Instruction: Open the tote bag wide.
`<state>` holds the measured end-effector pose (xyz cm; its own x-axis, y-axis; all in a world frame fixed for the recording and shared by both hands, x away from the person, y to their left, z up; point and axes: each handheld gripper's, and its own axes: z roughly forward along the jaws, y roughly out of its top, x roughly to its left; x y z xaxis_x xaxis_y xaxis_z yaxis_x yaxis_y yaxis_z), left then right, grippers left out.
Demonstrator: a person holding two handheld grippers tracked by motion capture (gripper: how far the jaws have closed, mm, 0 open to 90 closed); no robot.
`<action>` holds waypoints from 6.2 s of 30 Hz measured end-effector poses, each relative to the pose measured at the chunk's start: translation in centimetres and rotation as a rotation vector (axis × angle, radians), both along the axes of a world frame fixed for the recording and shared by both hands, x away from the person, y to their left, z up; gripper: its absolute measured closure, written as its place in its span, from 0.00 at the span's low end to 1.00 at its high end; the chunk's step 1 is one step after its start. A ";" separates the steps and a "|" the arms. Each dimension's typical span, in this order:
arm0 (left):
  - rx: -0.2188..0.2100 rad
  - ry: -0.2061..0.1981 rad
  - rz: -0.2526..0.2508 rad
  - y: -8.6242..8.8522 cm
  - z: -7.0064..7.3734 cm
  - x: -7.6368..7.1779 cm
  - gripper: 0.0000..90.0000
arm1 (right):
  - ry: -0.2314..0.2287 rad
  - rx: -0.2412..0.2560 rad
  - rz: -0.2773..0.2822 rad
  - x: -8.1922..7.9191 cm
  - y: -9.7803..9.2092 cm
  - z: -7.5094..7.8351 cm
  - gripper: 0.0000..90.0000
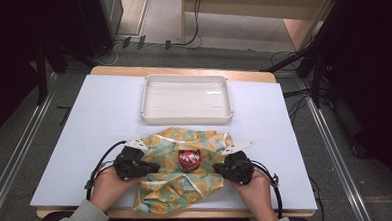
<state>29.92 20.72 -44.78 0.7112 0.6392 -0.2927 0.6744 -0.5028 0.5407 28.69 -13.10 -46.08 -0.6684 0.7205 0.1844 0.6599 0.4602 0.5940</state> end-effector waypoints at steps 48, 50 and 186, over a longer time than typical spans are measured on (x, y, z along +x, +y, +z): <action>-0.072 -0.086 0.041 1.3 4.2 -0.2 1.00 | -0.102 0.146 -0.016 -1.0 -2.5 5.0 1.00; -0.073 -0.093 0.026 0.5 4.5 -0.2 1.00 | -0.108 0.149 -0.012 -0.8 -2.2 5.2 1.00; -0.158 -0.161 -0.214 -4.4 4.2 2.7 0.30 | -0.116 0.181 0.021 2.0 -0.5 3.5 0.55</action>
<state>32.63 16.29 -40.54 0.8703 0.4252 -0.2488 0.4611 -0.5255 0.7150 30.74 -13.60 -42.53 -0.7076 0.6682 0.2299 0.5732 0.3525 0.7397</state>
